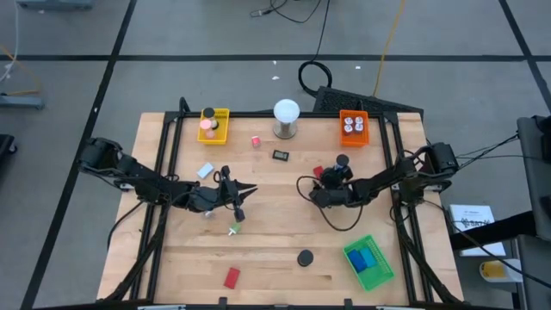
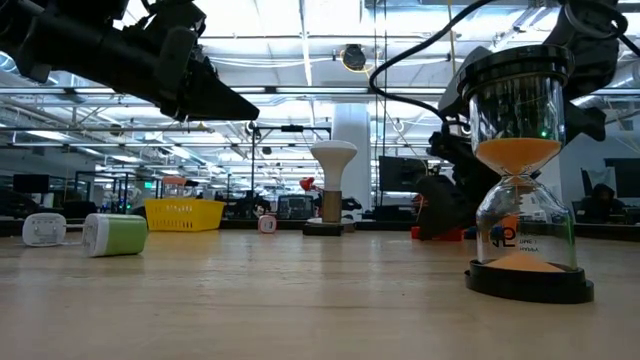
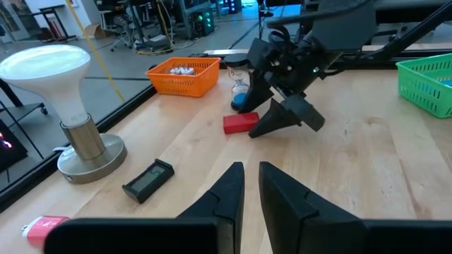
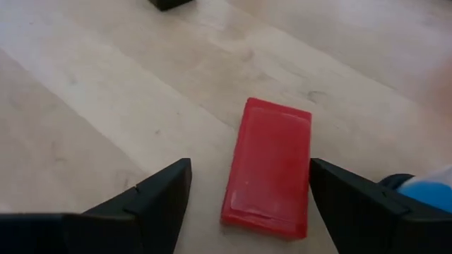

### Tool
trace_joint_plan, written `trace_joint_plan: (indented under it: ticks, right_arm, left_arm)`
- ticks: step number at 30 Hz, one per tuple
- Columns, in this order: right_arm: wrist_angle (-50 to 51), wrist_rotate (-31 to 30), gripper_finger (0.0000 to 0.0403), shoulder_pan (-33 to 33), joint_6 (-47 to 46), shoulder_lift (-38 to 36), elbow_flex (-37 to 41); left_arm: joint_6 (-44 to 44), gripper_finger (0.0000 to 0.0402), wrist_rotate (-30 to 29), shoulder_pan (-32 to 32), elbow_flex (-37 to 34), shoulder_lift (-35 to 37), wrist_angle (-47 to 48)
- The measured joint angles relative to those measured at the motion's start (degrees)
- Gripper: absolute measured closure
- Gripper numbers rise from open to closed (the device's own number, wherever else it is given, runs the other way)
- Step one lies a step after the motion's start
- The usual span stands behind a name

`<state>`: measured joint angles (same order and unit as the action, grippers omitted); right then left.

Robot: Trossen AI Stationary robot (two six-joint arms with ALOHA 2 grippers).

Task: Pick & Place Office items
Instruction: Put the top red digital clock into the green bin

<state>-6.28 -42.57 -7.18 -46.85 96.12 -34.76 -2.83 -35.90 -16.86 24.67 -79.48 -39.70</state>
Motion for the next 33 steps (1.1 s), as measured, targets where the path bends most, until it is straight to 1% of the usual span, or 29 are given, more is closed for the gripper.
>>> trace_joint_plan:
  ticks: [4,11,13,17,20,24,26,29,33]
  right_arm:
    - [-0.13,0.85,0.0164,-0.02,0.49,-0.02,0.0]
    - [-0.56,2.48,0.0239,-0.27,2.18,-0.32,0.0]
    - [-0.79,2.64,0.0251,-1.08,3.21,-0.79,0.02]
    - [-2.49,5.52,0.0251,-3.98,5.8,-3.9,0.02]
    - [-3.42,6.98,0.0243,-6.94,7.1,-6.63,0.02]
    - [-4.28,8.25,0.0245,-10.91,7.16,-7.63,0.0]
    - [-6.94,10.77,0.0249,-11.99,7.09,-7.14,0.0]
    - [-12.91,14.79,0.025,-12.46,8.56,-4.46,0.0]
    - [-20.97,17.51,0.0245,-10.75,12.94,-0.38,-0.01]
  left_arm:
    - [0.0,0.035,0.0,0.0,0.0,0.0,0.01]
    - [0.0,0.035,0.02,0.0,0.0,0.0,0.02]
    - [0.0,0.035,0.0,0.0,0.0,0.0,0.02]
    - [0.0,0.035,0.0,0.0,0.0,0.0,0.02]
    - [0.0,0.035,0.0,0.0,0.0,0.0,0.02]
    - [0.0,0.035,0.0,0.0,0.0,0.0,0.02]
    - [0.0,0.035,0.0,0.0,0.0,0.0,0.04]
    - [0.0,0.035,0.0,0.0,0.01,-0.02,-0.02]
    - [-0.07,0.035,0.0,0.0,0.04,-0.02,-1.08]
